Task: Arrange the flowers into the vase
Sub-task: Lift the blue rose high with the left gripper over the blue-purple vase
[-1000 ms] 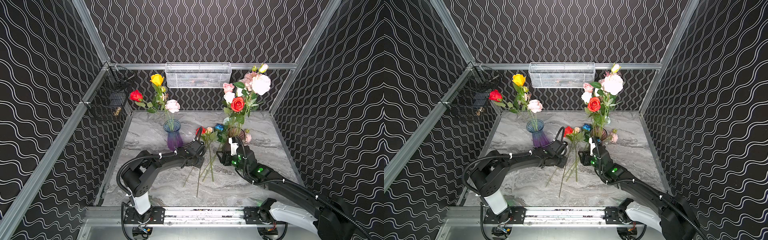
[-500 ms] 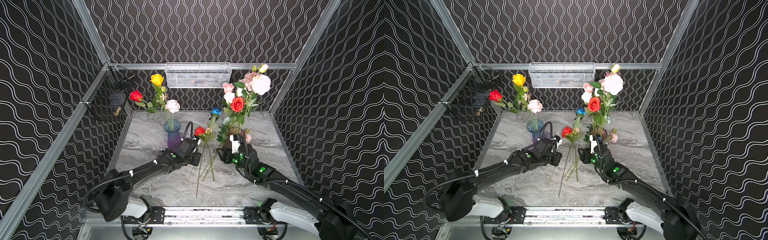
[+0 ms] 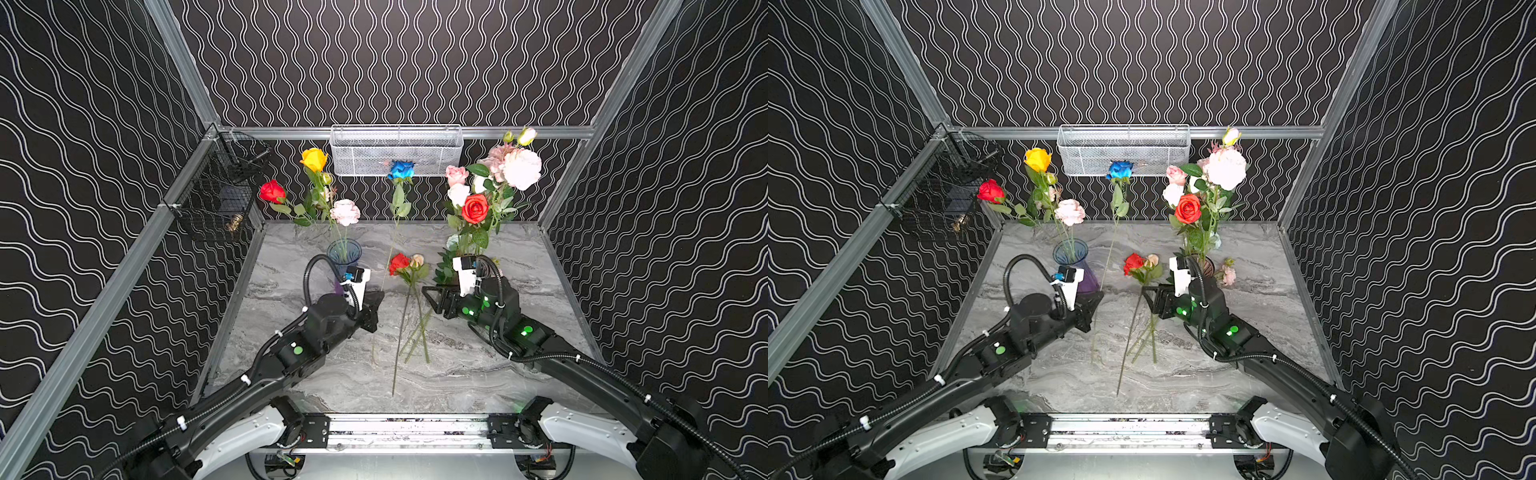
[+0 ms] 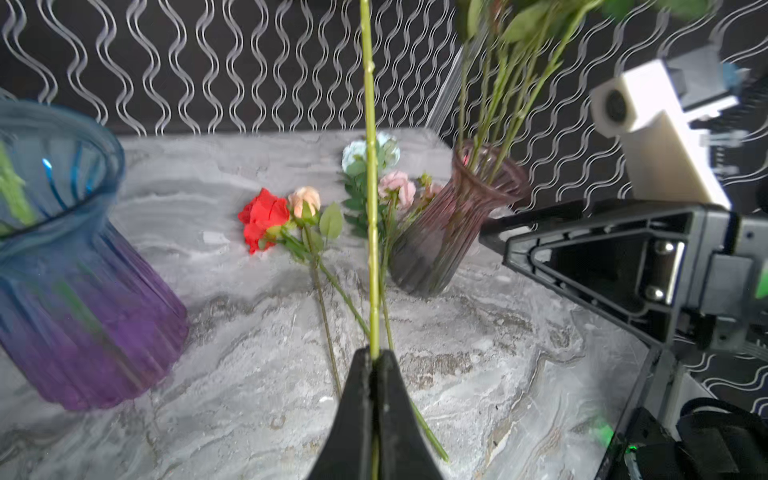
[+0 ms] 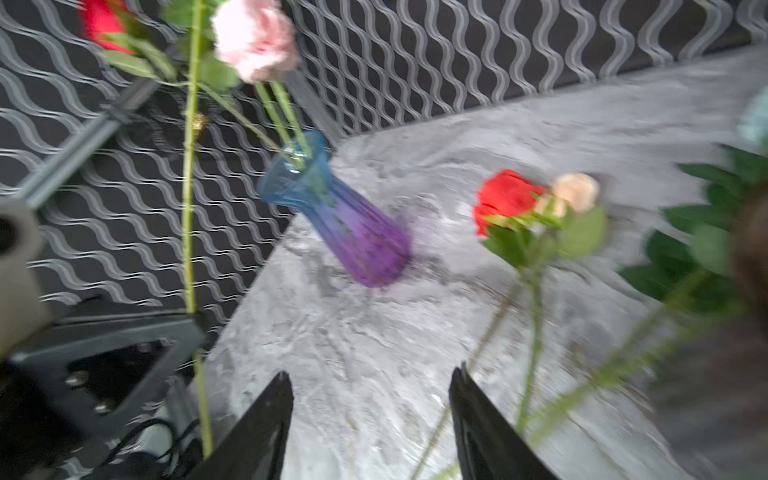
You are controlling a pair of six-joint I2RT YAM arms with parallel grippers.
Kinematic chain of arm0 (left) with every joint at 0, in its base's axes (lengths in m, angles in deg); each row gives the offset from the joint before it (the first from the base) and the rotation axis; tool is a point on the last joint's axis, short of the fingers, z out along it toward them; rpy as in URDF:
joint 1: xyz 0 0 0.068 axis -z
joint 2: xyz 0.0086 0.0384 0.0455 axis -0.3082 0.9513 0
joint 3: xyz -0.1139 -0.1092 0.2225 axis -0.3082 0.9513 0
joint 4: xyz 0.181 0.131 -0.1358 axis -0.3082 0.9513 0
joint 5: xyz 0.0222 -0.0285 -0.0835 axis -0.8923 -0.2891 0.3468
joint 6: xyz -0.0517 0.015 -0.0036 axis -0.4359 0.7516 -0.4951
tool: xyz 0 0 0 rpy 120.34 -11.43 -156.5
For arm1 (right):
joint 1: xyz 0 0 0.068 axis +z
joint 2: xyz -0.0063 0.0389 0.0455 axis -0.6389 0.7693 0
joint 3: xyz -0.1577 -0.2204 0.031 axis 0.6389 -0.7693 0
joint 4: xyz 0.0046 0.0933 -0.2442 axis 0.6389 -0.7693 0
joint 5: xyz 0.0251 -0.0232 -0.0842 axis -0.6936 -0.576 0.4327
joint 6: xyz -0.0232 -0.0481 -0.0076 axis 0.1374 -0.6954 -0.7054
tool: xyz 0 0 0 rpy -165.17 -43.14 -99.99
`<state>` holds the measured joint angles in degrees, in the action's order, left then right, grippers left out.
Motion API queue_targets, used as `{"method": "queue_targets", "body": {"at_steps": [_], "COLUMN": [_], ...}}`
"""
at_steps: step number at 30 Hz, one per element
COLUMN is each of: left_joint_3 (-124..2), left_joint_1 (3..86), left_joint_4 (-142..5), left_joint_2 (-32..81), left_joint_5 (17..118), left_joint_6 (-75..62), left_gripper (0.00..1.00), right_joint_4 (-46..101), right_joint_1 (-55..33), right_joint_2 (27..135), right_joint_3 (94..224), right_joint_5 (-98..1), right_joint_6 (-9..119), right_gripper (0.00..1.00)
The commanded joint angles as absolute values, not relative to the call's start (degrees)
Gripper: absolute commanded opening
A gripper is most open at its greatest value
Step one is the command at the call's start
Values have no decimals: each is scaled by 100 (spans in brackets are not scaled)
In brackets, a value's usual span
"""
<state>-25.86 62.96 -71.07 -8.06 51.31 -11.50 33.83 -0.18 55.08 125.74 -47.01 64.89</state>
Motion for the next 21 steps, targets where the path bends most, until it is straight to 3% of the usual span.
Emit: {"method": "queue_targets", "body": {"at_steps": [1,7,13,21], "left_joint_3": [-2682,-3881,-5268,-6008], "left_joint_1": [6303,6296,6162,4511], "left_joint_4": [-8511,-8596,-9537,-9828], "left_joint_2": [-981,-561,618,1768], "left_joint_5": [4662,3906,3245,4341], "left_joint_6": [-559,716,2828,2019], "left_gripper": [0,0,0,0], "right_joint_4": [3727,3995,4082,3854], "right_joint_1": [46,83,82,88], "right_joint_2": [5642,5824,5868,5534], "right_joint_3": [12759,12801,12795,12701], "right_joint_5": [-4984,-5030,-4939,-4683], "right_joint_6": [6381,6452,6404,6190], "right_gripper": [62,62,62,62]}}
